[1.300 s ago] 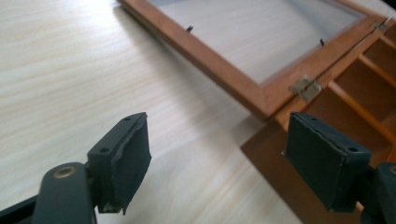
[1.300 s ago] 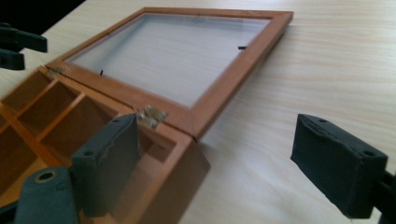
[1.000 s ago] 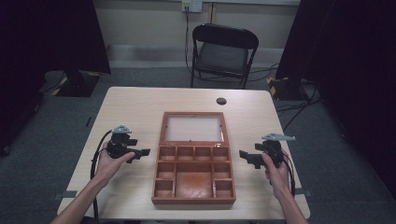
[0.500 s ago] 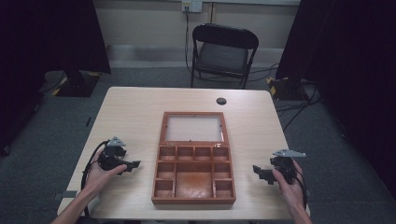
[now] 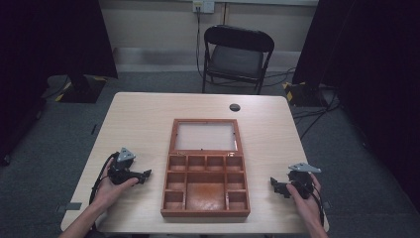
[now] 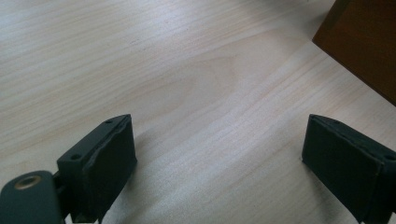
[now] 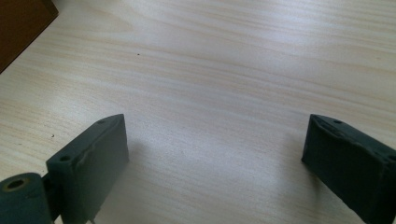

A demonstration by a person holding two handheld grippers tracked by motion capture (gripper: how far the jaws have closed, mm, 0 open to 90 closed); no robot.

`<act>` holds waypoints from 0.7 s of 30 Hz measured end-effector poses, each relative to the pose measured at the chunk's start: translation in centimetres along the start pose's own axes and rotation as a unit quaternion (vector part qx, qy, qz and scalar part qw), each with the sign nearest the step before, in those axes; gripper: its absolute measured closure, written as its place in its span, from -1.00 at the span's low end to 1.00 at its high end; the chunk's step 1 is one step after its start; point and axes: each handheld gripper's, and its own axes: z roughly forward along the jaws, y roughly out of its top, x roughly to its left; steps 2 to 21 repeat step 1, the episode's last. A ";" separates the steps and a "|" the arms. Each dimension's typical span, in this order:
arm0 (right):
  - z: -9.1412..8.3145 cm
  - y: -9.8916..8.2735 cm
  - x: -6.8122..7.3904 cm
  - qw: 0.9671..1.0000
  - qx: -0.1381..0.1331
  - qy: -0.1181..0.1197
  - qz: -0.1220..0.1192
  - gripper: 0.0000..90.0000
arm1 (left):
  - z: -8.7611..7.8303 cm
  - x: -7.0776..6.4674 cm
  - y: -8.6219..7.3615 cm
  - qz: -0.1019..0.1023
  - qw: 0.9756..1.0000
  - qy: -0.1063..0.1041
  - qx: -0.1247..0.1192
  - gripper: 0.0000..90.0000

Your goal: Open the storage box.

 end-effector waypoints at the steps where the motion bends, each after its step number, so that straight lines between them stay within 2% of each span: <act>1: 0.0 0.0 0.0 1.000 0.000 0.000 0.000 -0.87 | 0.0 0.0 0.0 -0.001 1.000 -0.001 -0.001 -0.81; 21: 0.0 0.0 0.0 1.000 0.000 0.000 0.000 -0.87 | 0.0 0.0 0.0 -0.001 1.000 -0.001 -0.001 -0.81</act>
